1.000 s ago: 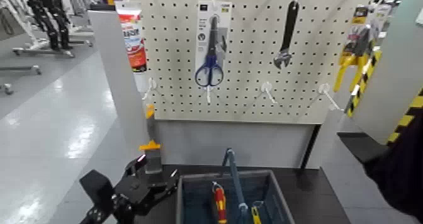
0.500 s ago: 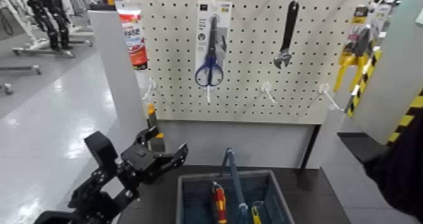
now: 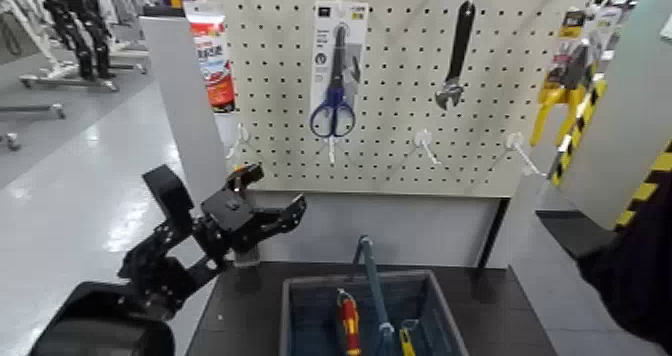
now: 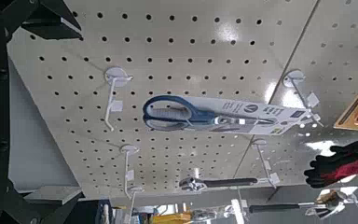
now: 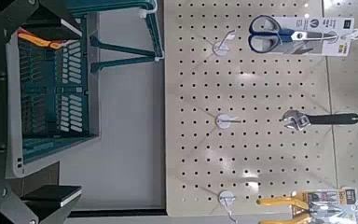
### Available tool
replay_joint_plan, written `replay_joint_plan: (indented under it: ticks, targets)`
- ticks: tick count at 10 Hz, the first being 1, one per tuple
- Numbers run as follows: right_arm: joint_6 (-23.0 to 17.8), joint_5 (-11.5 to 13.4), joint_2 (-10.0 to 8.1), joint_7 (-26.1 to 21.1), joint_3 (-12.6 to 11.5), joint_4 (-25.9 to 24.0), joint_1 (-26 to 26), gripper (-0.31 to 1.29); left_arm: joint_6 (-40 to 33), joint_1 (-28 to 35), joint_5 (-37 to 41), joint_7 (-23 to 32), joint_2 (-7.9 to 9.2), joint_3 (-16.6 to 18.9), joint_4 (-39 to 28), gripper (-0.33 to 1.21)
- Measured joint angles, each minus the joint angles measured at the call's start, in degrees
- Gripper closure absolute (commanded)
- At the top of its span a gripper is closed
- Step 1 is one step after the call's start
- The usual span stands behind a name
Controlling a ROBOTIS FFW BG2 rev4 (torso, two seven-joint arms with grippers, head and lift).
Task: Put the blue scissors into the crate.
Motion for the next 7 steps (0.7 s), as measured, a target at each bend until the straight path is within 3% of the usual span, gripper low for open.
replay_joint_plan:
  ticks: [7]
  targets:
    - [0.09, 0.00, -0.09, 0.51, 0.47, 0.13, -0.47, 0.13, -3.56, -14.14, 0.12, -3.87, -0.17, -4.36, 9.57, 0.13]
